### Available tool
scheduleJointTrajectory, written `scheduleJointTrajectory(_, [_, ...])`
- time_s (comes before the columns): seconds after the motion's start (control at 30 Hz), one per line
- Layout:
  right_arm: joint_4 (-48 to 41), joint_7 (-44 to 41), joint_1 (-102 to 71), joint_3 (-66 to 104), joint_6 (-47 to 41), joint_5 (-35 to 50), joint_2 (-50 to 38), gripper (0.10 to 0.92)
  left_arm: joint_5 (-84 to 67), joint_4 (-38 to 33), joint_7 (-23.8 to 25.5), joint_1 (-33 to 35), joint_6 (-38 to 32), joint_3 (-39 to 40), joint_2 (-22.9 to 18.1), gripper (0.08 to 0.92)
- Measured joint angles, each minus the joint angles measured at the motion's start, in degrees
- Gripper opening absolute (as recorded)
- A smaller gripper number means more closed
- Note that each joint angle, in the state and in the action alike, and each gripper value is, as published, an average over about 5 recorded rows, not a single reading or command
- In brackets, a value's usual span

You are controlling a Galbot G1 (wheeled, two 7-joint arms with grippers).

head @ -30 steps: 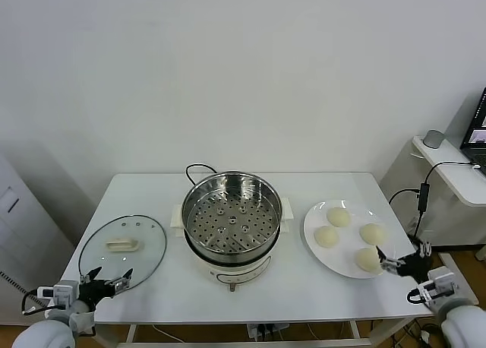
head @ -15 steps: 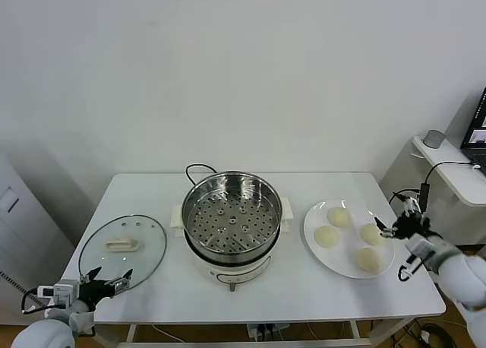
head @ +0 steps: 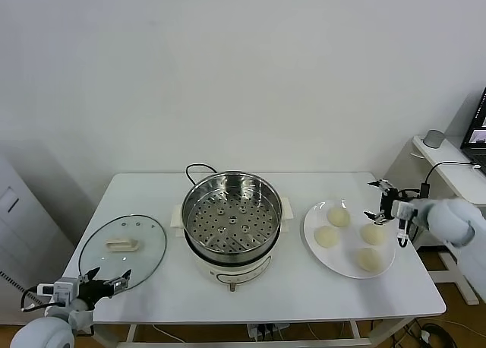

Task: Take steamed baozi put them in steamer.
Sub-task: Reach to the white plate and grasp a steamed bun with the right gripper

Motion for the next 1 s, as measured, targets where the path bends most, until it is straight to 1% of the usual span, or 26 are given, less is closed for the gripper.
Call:
scheduleJointTrajectory(0.2, [-7.5,-5.3,9.4,-9.8,2.7,0.2,3.6,0.823,0.1,0.5,0.4,-0.4,0.3,0.0,0.0,0.823])
scheduleJointTrajectory(0.4, [-15.2,-8.6,14.3,-14.9,5.9,-0.1,8.3,0.823,0.1,0.3,0.5,-0.6,0.5,0.1,0.0,0.823])
scheduleJointTrajectory(0.7, [-24.0,-10.2,16.5,-17.1,8.7,-2.1,14.4,0.823,0.1,0.8,0.6,-0.7,0.5,0.1,0.1,0.823])
scheduleJointTrajectory(1.0, [-29.1,-10.5,15.4,-16.4,9.6,-4.1,18.3,0.823,0.1,1.0,0.7,-0.9,0.5,0.4,0.1,0.823])
